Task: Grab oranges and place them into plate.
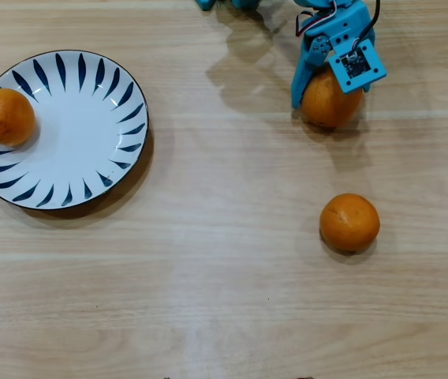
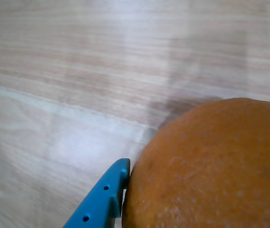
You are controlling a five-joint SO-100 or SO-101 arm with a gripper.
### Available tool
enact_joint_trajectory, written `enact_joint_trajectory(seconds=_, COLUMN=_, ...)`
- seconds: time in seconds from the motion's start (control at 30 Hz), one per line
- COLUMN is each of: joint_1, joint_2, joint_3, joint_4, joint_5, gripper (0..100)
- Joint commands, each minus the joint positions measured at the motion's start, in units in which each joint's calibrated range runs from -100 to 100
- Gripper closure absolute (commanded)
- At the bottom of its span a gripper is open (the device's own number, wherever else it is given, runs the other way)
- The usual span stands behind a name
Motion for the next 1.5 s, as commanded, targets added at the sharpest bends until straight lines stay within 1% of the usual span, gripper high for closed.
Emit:
enact_joint_trajectory(seconds=0.0, joint_1=-0.28, joint_2=0.50, joint_3=-0.17, joint_4=-0.76, joint_5=-0.36, gripper=64)
enact_joint_trajectory(seconds=0.03, joint_1=-0.20, joint_2=0.50, joint_3=-0.17, joint_4=-0.76, joint_5=-0.36, gripper=65)
enact_joint_trajectory(seconds=0.27, joint_1=1.41, joint_2=-0.52, joint_3=-0.81, joint_4=-0.59, joint_5=0.42, gripper=65)
enact_joint_trajectory(seconds=0.37, joint_1=4.40, joint_2=-2.89, joint_3=-2.62, joint_4=-0.07, joint_5=4.87, gripper=65)
enact_joint_trajectory(seconds=0.4, joint_1=7.30, joint_2=-5.34, joint_3=-4.16, joint_4=0.01, joint_5=8.26, gripper=65)
enact_joint_trajectory(seconds=0.53, joint_1=14.23, joint_2=-9.73, joint_3=-6.87, joint_4=0.18, joint_5=14.96, gripper=65)
enact_joint_trajectory(seconds=0.57, joint_1=17.54, joint_2=-11.76, joint_3=-8.78, joint_4=3.19, joint_5=17.36, gripper=65)
enact_joint_trajectory(seconds=0.63, joint_1=20.53, joint_2=-13.71, joint_3=-12.49, joint_4=10.84, joint_5=19.03, gripper=65)
enact_joint_trajectory(seconds=0.8, joint_1=29.56, joint_2=-15.48, joint_3=-29.15, joint_4=36.63, joint_5=24.16, gripper=65)
enact_joint_trajectory(seconds=0.9, joint_1=36.57, joint_2=-14.89, joint_3=-37.66, joint_4=45.13, joint_5=28.08, gripper=65)
enact_joint_trajectory(seconds=1.03, joint_1=45.77, joint_2=-13.37, joint_3=-44.18, joint_4=51.15, joint_5=32.73, gripper=65)
enact_joint_trajectory(seconds=1.07, joint_1=52.22, joint_2=-11.93, joint_3=-45.90, joint_4=53.82, joint_5=35.81, gripper=65)
enact_joint_trajectory(seconds=1.27, joint_1=63.35, joint_2=-6.01, joint_3=-45.44, joint_4=53.21, joint_5=44.02, gripper=65)
enact_joint_trajectory(seconds=1.47, joint_1=72.30, joint_2=4.38, joint_3=-46.80, joint_4=51.41, joint_5=48.99, gripper=65)
